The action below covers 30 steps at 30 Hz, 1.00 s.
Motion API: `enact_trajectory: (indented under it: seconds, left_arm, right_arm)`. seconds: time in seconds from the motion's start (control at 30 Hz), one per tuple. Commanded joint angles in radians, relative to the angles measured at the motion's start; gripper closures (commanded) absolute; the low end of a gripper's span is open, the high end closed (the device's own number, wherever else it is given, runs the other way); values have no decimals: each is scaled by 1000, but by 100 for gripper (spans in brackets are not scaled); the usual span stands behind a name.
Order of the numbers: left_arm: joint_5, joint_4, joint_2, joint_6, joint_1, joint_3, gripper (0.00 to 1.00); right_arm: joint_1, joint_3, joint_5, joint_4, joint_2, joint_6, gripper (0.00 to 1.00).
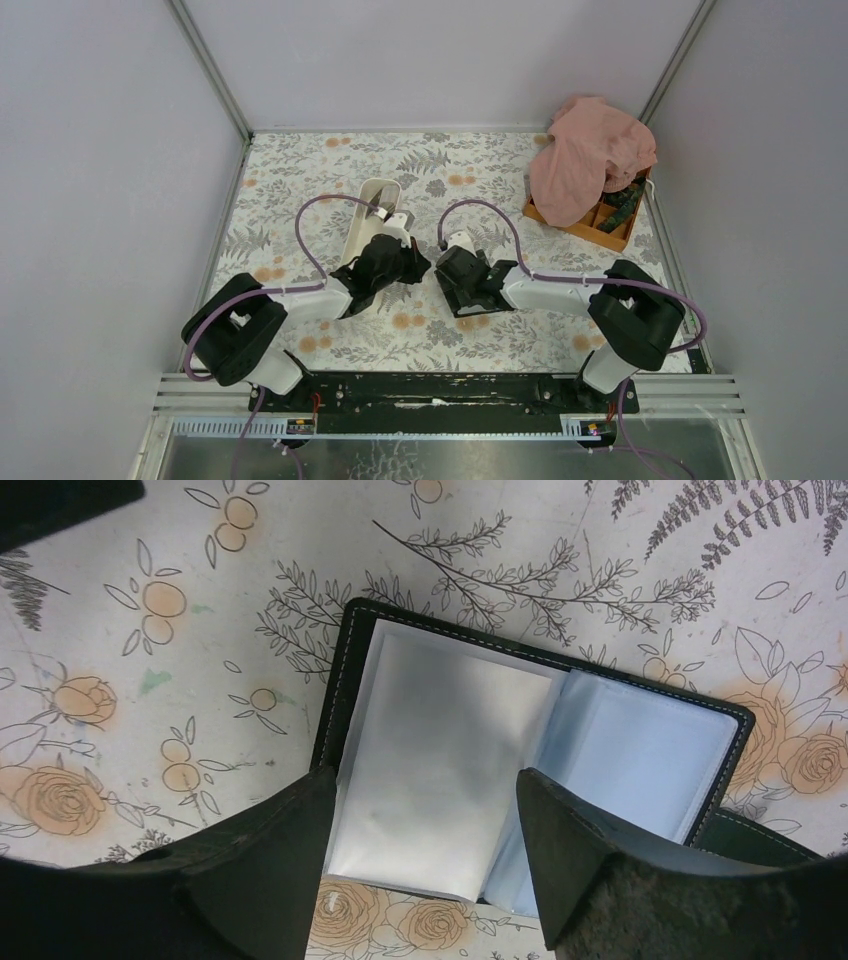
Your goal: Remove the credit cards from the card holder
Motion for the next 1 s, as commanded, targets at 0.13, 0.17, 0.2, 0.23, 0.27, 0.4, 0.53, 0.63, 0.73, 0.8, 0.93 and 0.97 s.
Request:
enact_trajectory:
  seconds: [0.13,0.17,0.2,0.23,0.27,0.4,0.53,0.63,0.73,0.8,0.93,0.97]
  left_arm:
    - [9,12,2,-8,16,8,100]
    - [12,13,5,-8,16,8,100]
    - [15,14,6,-9,16,8,100]
    - [18,15,8,-9,18,10,100]
    - [20,16,10,-10,18,9,100]
    - [28,18,17,-12,19,13,100]
    - [38,22,28,-14,20,18,100]
    - [44,26,33,-15,21,18,100]
    - [46,26,35,-15,21,18,100]
    - [48,27,35,-14,22,18,100]
    - [52,27,36,-14,24,19,100]
    - [51,28,37,-15,24,20,100]
  right_arm:
    - [9,25,63,-26,15,42,30]
    - [10,20,64,-24,15,46,31]
    - [8,16,62,-22,15,52,32]
    - [9,13,63,-21,15,56,33]
    - [9,10,63,-18,14,64,34]
    - [8,-2,62,-6,-2,77,40]
    - [9,-6,61,-2,-18,83,44]
    - [8,-9,67,3,-25,85,46]
    - [7,-9,68,4,-27,86,54]
    - [7,-10,73,2,-27,87,57]
    - [8,-6,94,-6,-33,87,60]
    - [8,-6,94,-6,-37,86,63]
